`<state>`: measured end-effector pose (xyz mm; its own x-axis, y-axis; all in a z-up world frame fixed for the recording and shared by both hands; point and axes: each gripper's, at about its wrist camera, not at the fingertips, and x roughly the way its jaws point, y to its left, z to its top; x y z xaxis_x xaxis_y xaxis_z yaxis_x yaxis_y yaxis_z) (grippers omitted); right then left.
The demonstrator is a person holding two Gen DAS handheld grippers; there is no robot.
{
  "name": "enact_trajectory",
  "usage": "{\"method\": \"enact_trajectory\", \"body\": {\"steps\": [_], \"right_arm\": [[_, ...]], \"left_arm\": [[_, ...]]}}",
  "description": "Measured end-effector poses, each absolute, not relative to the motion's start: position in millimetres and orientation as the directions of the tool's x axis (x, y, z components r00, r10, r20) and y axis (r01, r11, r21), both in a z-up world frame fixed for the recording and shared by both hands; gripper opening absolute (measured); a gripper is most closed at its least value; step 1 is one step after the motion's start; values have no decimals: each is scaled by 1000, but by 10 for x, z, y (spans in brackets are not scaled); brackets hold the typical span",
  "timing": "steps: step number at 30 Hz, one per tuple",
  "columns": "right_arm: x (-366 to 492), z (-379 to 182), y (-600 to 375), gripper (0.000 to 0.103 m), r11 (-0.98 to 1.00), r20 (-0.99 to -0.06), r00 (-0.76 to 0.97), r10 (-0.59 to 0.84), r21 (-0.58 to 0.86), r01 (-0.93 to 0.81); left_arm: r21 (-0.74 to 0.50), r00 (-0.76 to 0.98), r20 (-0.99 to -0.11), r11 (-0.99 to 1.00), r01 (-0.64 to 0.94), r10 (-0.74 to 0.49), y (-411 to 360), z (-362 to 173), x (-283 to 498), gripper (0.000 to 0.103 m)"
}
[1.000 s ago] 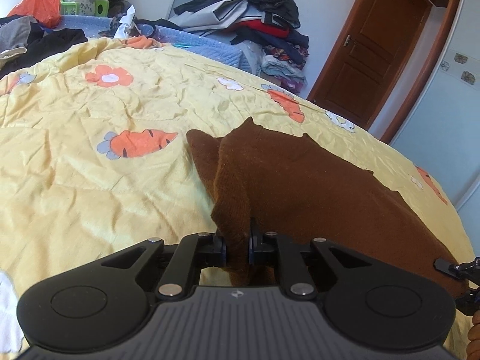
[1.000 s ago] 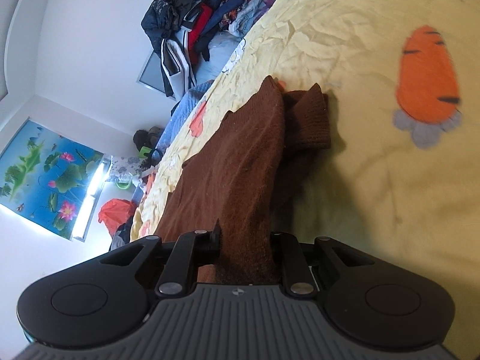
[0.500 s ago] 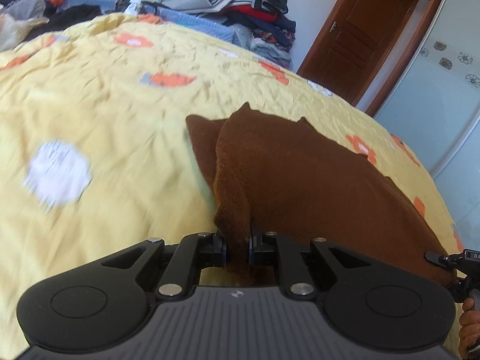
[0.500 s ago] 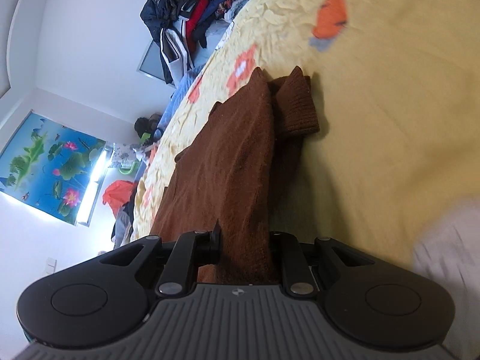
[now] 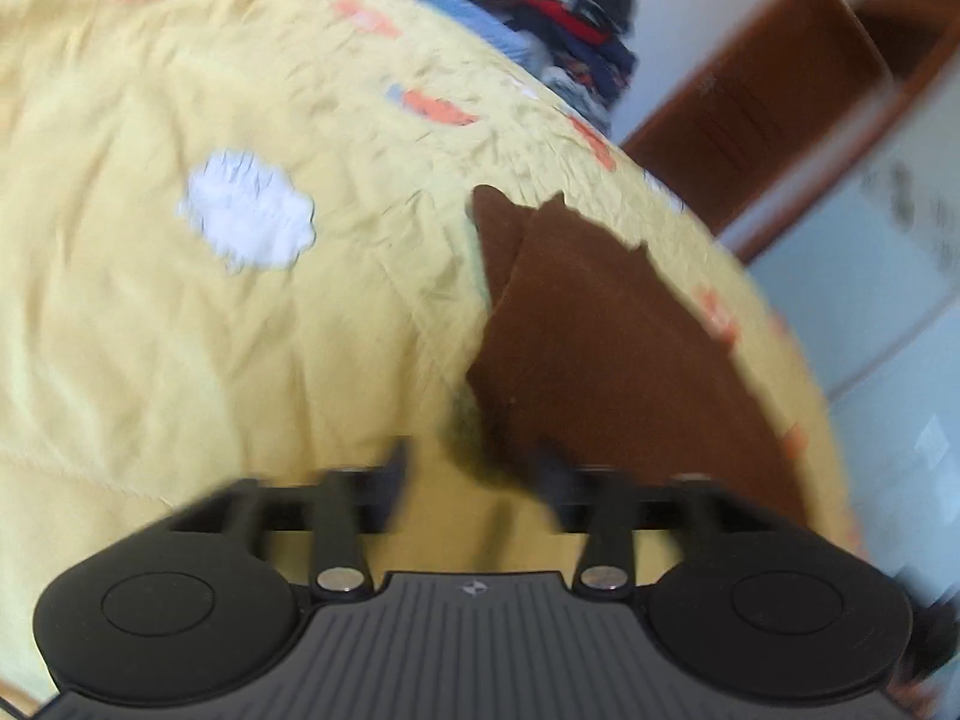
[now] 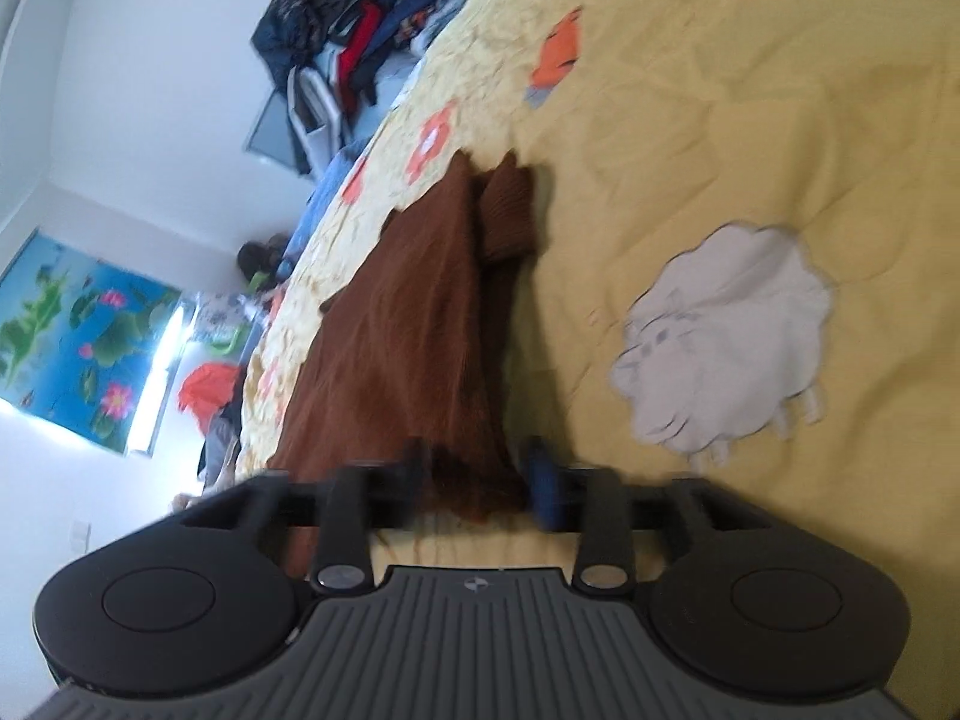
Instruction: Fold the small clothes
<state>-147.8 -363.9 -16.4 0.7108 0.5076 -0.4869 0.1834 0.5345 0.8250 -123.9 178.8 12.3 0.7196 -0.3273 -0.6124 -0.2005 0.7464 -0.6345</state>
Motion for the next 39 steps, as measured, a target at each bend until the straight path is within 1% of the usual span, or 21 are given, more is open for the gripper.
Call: {"method": "enact_trajectory", "body": {"steps": [1, 5, 6, 7, 8, 9, 10, 11, 15, 17, 20, 22, 24, 25, 26, 27, 28, 30, 34, 38, 39], "right_arm": [[-1473, -162, -3656, 60, 518, -471, 716, 515, 837, 178], [-1378, -176, -3562, 61, 515, -479, 694, 537, 838, 180], [-1348, -193, -3525, 60, 512, -479, 688, 545, 840, 179], [-1308, -200, -3483, 60, 510, -475, 689, 548, 842, 176], [-1269, -204, -3449, 57, 508, -472, 693, 546, 844, 175], [-1230, -208, -3428, 53, 504, -467, 699, 542, 846, 175], [-1185, -220, -3419, 31, 501, -464, 700, 543, 848, 173], [-1143, -236, -3422, 22, 497, -461, 696, 551, 851, 170], [-1073, -92, -3505, 20, 539, -473, 681, 559, 831, 135], [-1145, 36, -3578, 16, 561, -477, 679, 559, 820, 114], [-1240, -16, -3688, 14, 605, -539, 655, 530, 782, 154], [-1276, -173, -3694, 14, 606, -561, 631, 536, 776, 175], [-1313, -206, -3673, 22, 596, -552, 637, 538, 784, 176], [-1321, -168, -3683, 39, 599, -555, 640, 532, 780, 179], [-1333, -98, -3712, 63, 607, -549, 654, 521, 777, 169], [-1343, -2, -3749, 73, 623, -539, 679, 498, 767, 151], [-1334, 108, -3788, 82, 652, -536, 704, 465, 746, 136], [-1204, 317, -3835, 81, 719, -540, 733, 413, 687, 102], [-554, 550, -3752, 81, 802, -549, 734, 398, 597, 11], [249, 471, -3557, 80, 830, -591, 690, 417, 557, -24], [440, 423, -3494, 80, 844, -615, 675, 408, 536, -23]], "left_arm": [[-694, 732, -577, 690, -206, -362, 1822, 92, -1230, 73], [-824, 735, -495, 519, -227, -463, 1806, -55, -1016, 73], [-836, 737, -490, 492, -245, -466, 1790, -107, -955, 70], [-840, 751, -481, 484, -246, -452, 1778, -118, -909, 64], [-823, 754, -500, 505, -260, -426, 1766, -117, -850, 48], [-796, 733, -543, 529, -294, -410, 1763, -136, -776, 10], [-777, 707, -577, 540, -322, -409, 1770, -167, -705, 10], [-779, 705, -577, 538, -322, -412, 1797, -172, -678, 10], [-746, 702, -566, 631, -214, -432, 1848, 171, -762, 8], [-706, 700, -575, 690, -161, -425, 1852, 317, -869, 8], [-665, 664, -626, 725, -181, -409, 1861, 153, -943, 8], [-645, 649, -650, 738, -195, -396, 1854, 13, -995, 12], [-660, 670, -625, 729, -181, -400, 1896, 65, -1068, 15], [-659, 689, -608, 734, -162, -395, 1936, 148, -1103, 16], [-650, 713, -587, 749, -132, -384, 1985, 252, -1126, 18], [-627, 738, -573, 770, -115, -356, 2026, 380, -1139, 31], [-596, 767, -558, 796, -106, -315, 2061, 498, -1108, 55], [-514, 825, -518, 853, -89, -226, 2057, 709, -966, 83], [-391, 834, -508, 920, 0, -216, 1790, 806, -198, 82], [-350, 741, -626, 937, 12, -244, 1450, 502, 707, 81], [-332, 719, -657, 943, -4, -228, 1378, 414, 885, 78]]}}
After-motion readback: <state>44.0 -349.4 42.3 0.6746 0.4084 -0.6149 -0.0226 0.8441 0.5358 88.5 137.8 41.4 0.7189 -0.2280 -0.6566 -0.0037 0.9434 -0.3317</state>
